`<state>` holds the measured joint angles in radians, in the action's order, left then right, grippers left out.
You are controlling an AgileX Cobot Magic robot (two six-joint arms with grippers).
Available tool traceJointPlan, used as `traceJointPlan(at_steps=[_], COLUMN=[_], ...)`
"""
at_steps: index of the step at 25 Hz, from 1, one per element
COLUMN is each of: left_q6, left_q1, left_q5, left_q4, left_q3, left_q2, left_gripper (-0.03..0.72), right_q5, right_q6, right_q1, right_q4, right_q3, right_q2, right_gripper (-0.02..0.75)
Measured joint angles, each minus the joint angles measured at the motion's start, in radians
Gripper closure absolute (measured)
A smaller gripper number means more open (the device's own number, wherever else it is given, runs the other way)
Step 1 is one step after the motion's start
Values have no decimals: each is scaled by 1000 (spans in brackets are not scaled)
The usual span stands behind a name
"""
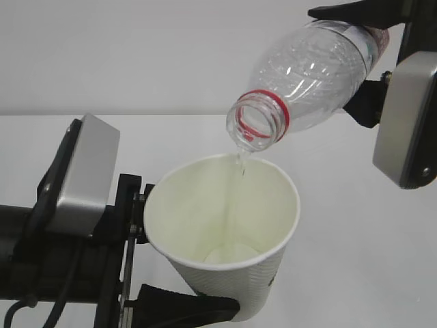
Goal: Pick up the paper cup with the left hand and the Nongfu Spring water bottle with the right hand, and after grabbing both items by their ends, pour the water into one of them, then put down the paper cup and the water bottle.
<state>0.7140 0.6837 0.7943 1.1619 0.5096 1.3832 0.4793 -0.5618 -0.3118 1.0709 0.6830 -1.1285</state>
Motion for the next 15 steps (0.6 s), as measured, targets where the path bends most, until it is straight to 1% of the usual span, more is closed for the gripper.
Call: traceJointPlan(at_steps=[15], left_q6=[0], left_q1=[0], left_q5=[0], left_q4=[26], left_q3=[0], left_q2=[0], left_gripper=[160], right_q5=[0], right_q6=[-14], right_q1=[0], right_q4=[2], right_q3=[0], right_q2=[0], right_gripper=[269])
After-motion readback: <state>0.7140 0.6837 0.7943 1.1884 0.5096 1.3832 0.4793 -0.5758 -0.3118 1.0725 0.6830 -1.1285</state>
